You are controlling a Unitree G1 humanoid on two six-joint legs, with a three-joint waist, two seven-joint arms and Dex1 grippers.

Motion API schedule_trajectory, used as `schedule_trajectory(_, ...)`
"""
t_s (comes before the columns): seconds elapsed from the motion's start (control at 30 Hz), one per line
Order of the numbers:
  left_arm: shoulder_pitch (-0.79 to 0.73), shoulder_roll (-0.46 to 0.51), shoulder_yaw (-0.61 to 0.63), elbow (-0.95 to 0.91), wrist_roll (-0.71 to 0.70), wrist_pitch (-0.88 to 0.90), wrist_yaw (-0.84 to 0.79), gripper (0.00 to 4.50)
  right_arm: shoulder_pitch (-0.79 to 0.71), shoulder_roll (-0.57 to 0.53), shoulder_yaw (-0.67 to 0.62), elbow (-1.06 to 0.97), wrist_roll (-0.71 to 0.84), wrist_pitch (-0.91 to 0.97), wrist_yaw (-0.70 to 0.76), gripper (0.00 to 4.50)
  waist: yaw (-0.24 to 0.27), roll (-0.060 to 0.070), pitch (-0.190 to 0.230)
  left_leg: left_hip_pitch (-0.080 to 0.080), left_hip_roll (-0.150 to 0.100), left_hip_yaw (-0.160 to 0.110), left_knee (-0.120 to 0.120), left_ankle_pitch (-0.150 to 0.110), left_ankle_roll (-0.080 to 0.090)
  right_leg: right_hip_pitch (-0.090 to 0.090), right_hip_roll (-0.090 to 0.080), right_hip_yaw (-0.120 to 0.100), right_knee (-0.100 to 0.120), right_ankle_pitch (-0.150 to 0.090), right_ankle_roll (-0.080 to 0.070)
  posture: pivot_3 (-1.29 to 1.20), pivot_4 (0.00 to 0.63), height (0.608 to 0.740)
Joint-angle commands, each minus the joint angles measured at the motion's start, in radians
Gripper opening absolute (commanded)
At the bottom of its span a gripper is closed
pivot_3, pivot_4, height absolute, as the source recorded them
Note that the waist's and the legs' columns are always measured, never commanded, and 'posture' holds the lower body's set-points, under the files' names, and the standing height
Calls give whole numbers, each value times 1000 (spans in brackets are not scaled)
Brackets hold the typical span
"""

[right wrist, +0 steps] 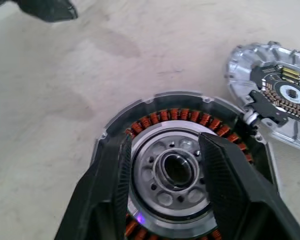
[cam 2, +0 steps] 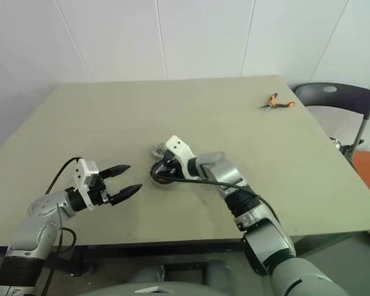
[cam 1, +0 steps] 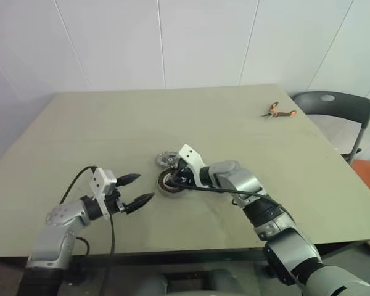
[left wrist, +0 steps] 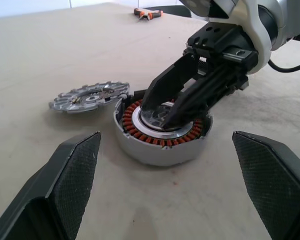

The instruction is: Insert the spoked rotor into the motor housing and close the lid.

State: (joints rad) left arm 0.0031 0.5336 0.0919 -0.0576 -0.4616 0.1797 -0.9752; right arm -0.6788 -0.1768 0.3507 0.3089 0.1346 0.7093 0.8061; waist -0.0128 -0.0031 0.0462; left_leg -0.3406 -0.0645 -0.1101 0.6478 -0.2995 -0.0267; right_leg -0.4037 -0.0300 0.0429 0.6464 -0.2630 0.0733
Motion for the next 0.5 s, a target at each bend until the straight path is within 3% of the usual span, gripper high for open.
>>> schedule_trajectory(0.03, -12, 1, 7, -12, 3, -18, 1, 4500, -21, 14, -32, 8, 12, -11, -13, 2242, -1, 0, 0, 0, 0, 0, 0, 0, 0, 0, 0, 0, 0, 0, 0, 0, 0, 740)
schedule_trajectory(0.2, -14, 0, 2, -30, 3, -2, 13, 4500, -34, 44, -67, 39, 13, -51, -52, 2242, -3, 0, 0, 0, 0, 0, 0, 0, 0, -1, 0, 0, 0, 0, 0, 0, 0, 740)
schedule_trajectory(0.3, -16, 1, 1, -37, 1, 5, 17, 4500, -37, 48, -70, 54, 5, -68, -64, 1585, -3, 0, 0, 0, 0, 0, -1, 0, 0, -1, 0, 0, 0, 0, 0, 0, 0, 740)
schedule_trajectory(0.43, -21, 4, 0, -42, -1, 12, 19, 4500, -23, 44, -58, 50, 0, -74, -56, 198, -3, 0, 0, 0, 0, 0, -1, 0, 0, -1, 0, 0, 0, 0, 0, 0, 0, 740)
schedule_trajectory(0.5, -23, 5, 0, -44, -1, 15, 21, 4500, -16, 43, -51, 47, -6, -78, -55, 10, -3, 0, 0, 0, 0, 0, -1, 0, 0, -1, 0, 0, 0, 0, 0, 0, 0, 740)
